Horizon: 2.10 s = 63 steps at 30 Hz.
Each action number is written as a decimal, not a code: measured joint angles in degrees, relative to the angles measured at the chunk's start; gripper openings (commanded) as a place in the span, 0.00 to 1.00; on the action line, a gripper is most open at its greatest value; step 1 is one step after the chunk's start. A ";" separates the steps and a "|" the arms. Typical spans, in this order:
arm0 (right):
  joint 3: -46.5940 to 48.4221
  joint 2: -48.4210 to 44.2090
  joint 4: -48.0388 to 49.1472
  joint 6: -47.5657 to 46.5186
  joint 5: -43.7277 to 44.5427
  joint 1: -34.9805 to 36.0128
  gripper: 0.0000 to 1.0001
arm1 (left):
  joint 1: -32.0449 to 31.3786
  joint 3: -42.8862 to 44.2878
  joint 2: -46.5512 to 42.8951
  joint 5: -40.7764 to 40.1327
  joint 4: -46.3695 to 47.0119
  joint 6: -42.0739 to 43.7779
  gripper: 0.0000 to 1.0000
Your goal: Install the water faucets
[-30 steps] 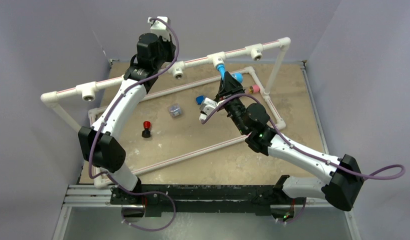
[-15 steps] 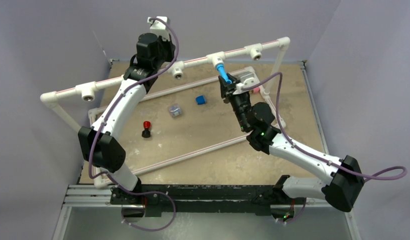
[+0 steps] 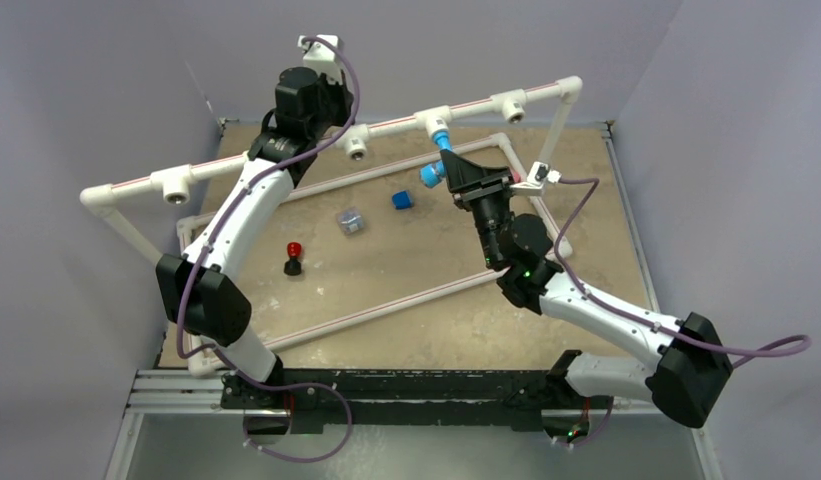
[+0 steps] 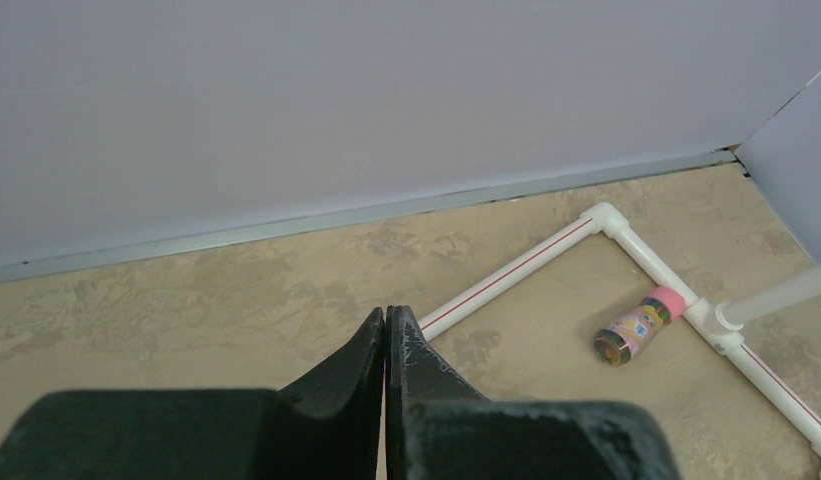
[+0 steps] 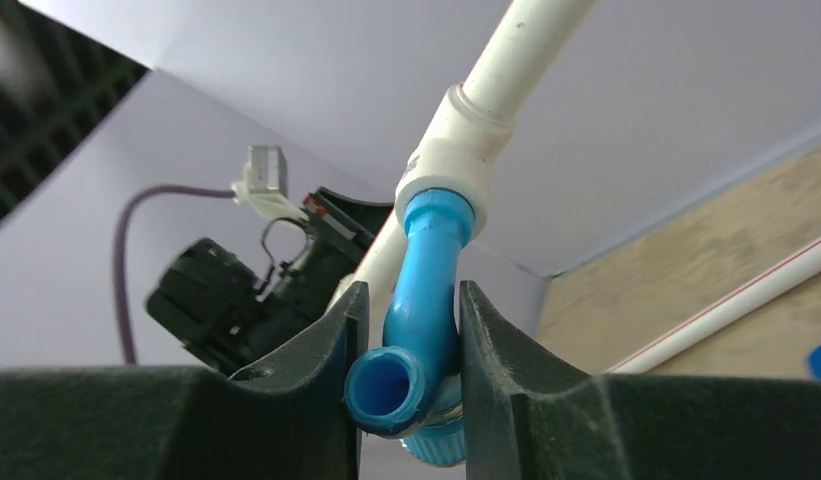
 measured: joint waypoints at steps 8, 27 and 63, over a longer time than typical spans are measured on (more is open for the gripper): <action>-1.27 0.74 1.14 21.64 0.72 -0.61 0.00 | 0.04 0.00 -0.02 0.13 0.07 -0.02 0.00; -1.14 -6.56 -8.48 18.47 -1.38 0.74 0.75 | -0.22 0.00 -0.04 0.57 0.52 0.00 0.00; 5.14 -4.96 -21.49 -13.53 1.01 1.84 0.70 | -0.20 0.00 0.13 0.76 0.74 -0.04 0.00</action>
